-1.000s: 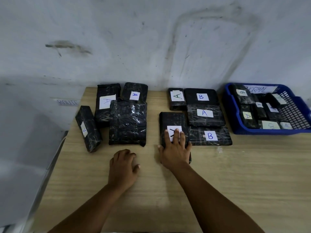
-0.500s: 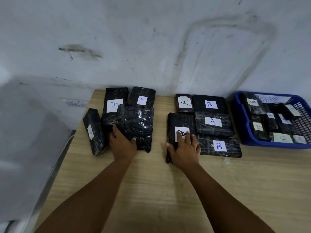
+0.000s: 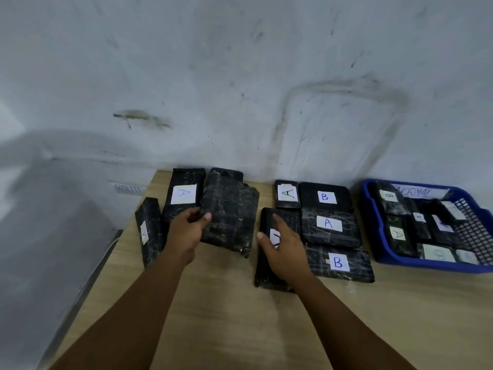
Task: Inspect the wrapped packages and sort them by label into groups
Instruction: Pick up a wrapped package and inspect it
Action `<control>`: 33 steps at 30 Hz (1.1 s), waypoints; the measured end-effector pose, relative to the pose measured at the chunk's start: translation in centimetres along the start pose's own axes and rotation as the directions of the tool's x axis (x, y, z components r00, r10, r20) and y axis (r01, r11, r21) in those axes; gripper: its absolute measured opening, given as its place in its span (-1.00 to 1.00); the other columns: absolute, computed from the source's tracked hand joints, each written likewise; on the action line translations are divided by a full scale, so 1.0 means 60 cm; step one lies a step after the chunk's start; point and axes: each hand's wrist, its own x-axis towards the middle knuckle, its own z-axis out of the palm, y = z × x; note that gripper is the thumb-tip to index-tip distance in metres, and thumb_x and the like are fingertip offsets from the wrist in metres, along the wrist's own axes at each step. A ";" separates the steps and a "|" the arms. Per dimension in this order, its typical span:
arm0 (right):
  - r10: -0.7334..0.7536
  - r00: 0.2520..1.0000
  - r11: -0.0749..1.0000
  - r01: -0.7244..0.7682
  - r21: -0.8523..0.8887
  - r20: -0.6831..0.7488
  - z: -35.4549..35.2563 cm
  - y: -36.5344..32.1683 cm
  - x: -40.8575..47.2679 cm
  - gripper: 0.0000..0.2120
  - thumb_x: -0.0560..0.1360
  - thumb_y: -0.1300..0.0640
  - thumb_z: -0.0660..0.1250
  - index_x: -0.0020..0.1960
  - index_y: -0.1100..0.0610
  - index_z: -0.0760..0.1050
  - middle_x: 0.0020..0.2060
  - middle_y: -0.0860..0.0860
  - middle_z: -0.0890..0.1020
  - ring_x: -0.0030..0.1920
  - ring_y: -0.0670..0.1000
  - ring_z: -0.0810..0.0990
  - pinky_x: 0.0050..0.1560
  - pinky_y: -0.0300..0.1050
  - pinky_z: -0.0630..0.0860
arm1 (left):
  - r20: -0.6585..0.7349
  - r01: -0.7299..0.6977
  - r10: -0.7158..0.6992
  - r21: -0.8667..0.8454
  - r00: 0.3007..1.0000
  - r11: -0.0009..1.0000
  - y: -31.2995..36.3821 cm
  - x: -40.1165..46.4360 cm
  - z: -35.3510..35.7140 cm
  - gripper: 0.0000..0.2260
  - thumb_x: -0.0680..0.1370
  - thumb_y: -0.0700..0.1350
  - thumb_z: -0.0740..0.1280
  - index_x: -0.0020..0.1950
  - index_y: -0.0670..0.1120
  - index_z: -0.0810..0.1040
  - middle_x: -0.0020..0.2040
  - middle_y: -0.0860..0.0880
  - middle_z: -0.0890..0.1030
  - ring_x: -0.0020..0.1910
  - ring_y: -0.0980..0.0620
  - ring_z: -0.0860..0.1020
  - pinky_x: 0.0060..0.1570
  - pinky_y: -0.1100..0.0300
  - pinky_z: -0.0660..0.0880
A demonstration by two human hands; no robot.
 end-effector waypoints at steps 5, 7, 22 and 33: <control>0.072 0.988 0.743 -0.146 0.654 0.139 -0.074 -0.078 0.014 -0.70 0.64 0.11 0.38 0.37 0.06 0.52 0.13 0.03 0.72 0.07 -0.03 0.71 -0.01 -0.20 0.60 | 0.116 -0.037 0.072 -0.277 0.991 0.960 0.100 -0.036 0.029 -0.80 0.58 -0.19 0.44 0.21 -0.09 0.63 0.11 -0.08 0.73 0.13 -0.08 0.68 0.27 -0.11 0.55; 0.024 0.998 0.691 -0.064 0.720 0.066 -0.104 -0.101 0.016 -0.81 0.65 0.23 0.35 0.22 0.07 0.62 0.07 0.07 0.76 0.06 0.02 0.74 0.02 -0.14 0.67 | 0.179 -0.064 0.132 -0.344 0.975 0.937 0.136 -0.055 0.042 -0.76 0.56 -0.15 0.45 0.23 -0.09 0.63 0.13 -0.08 0.73 0.17 -0.10 0.67 0.28 -0.15 0.55; -0.050 0.983 0.591 0.170 0.788 -0.174 -0.230 -0.144 0.010 -0.84 0.64 0.23 0.38 0.20 0.09 0.60 0.04 0.13 0.76 0.10 0.15 0.74 0.20 0.17 0.65 | 0.292 -0.323 0.373 -0.205 0.881 0.924 0.217 -0.154 0.082 -0.71 0.56 -0.33 0.40 0.21 -0.04 0.63 0.07 -0.07 0.75 0.09 -0.02 0.71 0.28 -0.04 0.57; -0.053 0.980 0.556 0.190 0.809 -0.194 -0.265 -0.155 -0.017 -0.85 0.62 0.13 0.41 0.19 0.09 0.60 0.04 0.10 0.76 0.09 0.15 0.75 0.13 0.14 0.68 | 0.302 -0.368 0.420 -0.213 0.856 0.905 0.266 -0.172 0.109 -0.69 0.54 -0.33 0.43 0.16 0.02 0.64 0.02 -0.08 0.76 0.03 -0.09 0.73 0.22 -0.11 0.60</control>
